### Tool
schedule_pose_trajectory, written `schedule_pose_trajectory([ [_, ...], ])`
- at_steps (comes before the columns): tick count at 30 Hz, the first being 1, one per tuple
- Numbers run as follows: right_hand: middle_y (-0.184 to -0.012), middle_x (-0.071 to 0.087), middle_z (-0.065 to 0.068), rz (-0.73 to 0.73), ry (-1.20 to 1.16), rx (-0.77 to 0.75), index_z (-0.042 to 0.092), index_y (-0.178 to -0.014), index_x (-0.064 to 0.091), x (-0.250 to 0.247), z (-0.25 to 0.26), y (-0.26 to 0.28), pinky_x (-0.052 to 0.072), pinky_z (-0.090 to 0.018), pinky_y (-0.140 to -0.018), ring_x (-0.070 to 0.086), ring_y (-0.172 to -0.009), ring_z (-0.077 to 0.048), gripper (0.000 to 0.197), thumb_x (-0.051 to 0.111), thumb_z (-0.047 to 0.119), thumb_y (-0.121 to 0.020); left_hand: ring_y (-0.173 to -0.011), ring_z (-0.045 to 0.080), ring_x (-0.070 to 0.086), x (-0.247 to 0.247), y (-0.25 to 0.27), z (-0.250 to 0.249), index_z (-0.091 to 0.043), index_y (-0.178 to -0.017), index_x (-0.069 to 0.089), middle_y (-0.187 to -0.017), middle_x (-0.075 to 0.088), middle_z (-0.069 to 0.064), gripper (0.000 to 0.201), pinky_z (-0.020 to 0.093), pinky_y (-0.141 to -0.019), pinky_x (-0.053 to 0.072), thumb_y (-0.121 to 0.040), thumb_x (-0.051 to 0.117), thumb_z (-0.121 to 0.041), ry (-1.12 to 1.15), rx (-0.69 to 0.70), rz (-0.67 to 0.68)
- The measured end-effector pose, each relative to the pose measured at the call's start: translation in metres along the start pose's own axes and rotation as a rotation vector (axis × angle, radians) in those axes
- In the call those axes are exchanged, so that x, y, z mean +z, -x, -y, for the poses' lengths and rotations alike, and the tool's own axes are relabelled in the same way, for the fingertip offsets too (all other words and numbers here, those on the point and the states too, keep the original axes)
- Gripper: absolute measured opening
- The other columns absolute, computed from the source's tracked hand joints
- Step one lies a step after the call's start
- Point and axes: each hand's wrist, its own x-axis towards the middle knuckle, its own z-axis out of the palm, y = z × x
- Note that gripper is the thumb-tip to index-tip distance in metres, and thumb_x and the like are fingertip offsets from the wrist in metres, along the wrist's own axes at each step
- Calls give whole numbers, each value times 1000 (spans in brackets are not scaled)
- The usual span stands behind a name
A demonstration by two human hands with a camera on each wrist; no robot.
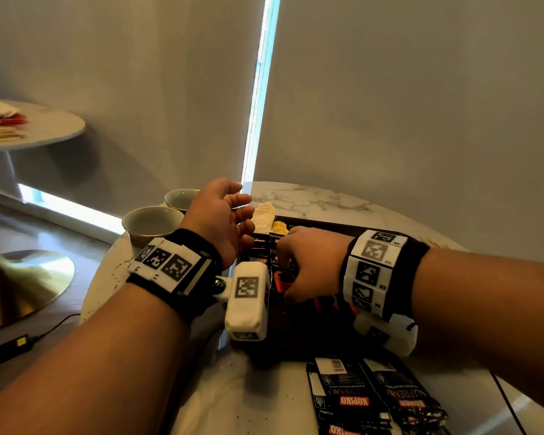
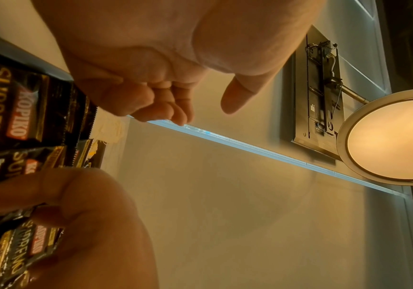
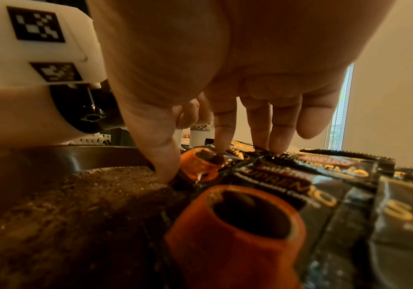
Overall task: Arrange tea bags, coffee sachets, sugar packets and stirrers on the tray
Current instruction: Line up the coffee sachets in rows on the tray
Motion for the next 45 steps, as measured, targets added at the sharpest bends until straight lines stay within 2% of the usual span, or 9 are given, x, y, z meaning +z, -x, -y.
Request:
schedule_pose_trajectory([
  [4,-101,52,6,-29,1,-1,27,-99,58,-1,-2,1,57,-29,-71,55,-84,-10,45,80,52,-68,-61,15,50,-1,-1,1,-15,-100,57,-74,54,0,26,26,-50,41,-90,49,-37,-41,-47,12],
  [13,-102,54,8,-107,-105,33,29,-97,60,-9,-18,17,55,-29,-76,55,-89,-9,42,80,52,-69,-67,22,59,3,1,3,-10,-100,55,-77,60,7,26,34,-62,48,-92,44,-32,-109,-132,162],
  [20,-89,64,8,-252,-332,199,31,-92,62,-12,-63,48,56,-34,-76,61,-80,-10,21,75,44,-81,-99,37,67,5,0,6,-7,-102,59,-105,67,21,39,44,-85,52,-72,55,-32,-213,-271,328],
  [23,-88,67,7,-274,-420,217,28,-95,64,-10,-73,65,55,-29,-72,64,-81,-10,16,73,36,-85,-106,38,68,5,0,7,-6,-103,59,-113,68,23,41,43,-82,57,-71,55,-31,-178,-256,336],
  [28,-91,70,11,-207,-480,160,33,-95,67,1,-71,102,54,-27,-77,65,-83,-6,13,75,32,-85,-80,23,71,11,6,12,-9,-101,59,-100,69,13,26,32,-67,58,-93,43,-27,-106,-143,295],
  [35,-108,64,18,203,-492,-6,37,-115,65,17,-57,165,51,-12,-76,62,-93,4,51,89,34,-71,-60,16,59,23,17,21,-12,-89,58,-81,61,5,21,22,-54,50,-89,43,-27,-40,-49,243],
  [38,-127,44,28,251,-307,-79,49,-129,51,25,-56,182,42,-13,-97,47,-117,5,80,90,52,-60,-61,15,57,27,21,26,-11,-93,58,-80,60,4,24,22,-54,49,-92,42,-29,-11,-21,231],
  [41,-142,31,26,264,-221,-113,48,-142,39,33,-53,192,30,-7,-98,37,-129,2,98,91,54,-59,-62,15,57,34,27,32,-11,-95,59,-80,61,3,26,23,-54,49,-94,41,-30,17,-1,233],
  [45,-143,35,19,175,-139,-144,40,-145,37,44,-44,197,35,-20,-109,37,-129,-3,99,89,52,-62,-62,15,55,51,38,36,-13,-90,58,-78,60,2,23,23,-54,47,-93,43,-30,7,28,267],
])
